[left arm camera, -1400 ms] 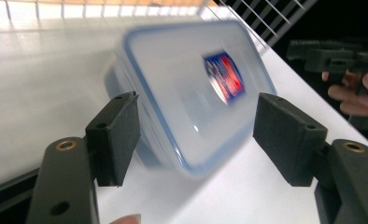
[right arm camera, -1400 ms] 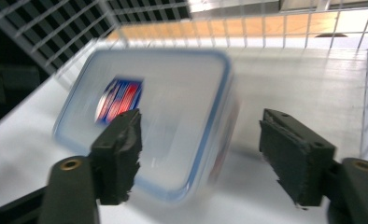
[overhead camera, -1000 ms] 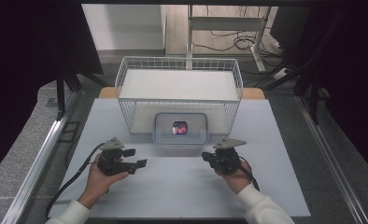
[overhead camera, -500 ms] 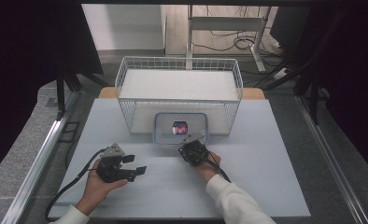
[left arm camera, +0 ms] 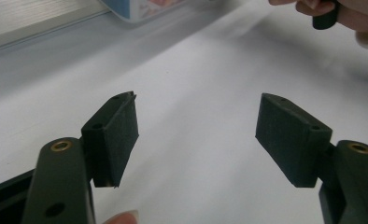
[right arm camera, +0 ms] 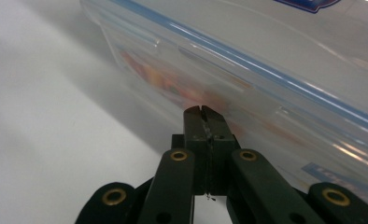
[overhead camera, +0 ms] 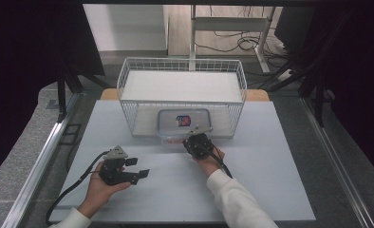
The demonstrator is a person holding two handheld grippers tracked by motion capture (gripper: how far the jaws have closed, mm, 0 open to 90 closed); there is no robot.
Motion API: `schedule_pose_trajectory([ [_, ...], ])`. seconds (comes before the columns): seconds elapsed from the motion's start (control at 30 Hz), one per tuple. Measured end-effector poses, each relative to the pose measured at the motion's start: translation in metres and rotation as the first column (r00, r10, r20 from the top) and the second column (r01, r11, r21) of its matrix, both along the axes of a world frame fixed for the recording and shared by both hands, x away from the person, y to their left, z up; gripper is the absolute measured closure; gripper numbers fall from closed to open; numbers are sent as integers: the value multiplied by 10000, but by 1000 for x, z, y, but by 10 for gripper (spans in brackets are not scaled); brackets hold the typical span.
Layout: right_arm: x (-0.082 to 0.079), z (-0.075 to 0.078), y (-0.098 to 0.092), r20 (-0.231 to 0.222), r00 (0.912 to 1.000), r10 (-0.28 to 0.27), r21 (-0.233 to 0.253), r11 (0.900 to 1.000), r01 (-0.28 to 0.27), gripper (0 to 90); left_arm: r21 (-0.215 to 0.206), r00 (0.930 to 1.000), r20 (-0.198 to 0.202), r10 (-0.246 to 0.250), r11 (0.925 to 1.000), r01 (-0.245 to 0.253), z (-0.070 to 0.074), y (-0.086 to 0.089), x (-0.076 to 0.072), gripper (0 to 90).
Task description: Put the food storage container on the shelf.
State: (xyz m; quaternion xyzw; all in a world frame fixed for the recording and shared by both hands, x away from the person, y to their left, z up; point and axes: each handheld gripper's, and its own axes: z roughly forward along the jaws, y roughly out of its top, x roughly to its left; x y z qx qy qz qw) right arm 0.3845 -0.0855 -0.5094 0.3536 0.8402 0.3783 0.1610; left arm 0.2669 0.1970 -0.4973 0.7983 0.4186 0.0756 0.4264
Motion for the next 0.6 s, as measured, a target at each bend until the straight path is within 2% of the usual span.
schedule_pose_trajectory([
  [0.17, 9, 0, 6, 73, 10000, -30, -81, 10000, 30, 891, 81, 9999, 98, 103, 9999, -104, 1, 1, 0, 293],
  [0.33, 26, 1, 12, -71, 9995, -319, 27, 9995, 319, 891, 317, 10000, 89, -8, 9995, 5, -1, 1, 0, 292],
  [0.6, 37, 0, 12, -227, 9980, -586, 254, 9979, 592, 891, 278, 9999, 110, -1, 9996, -2, -1, 1, 0, 293],
])
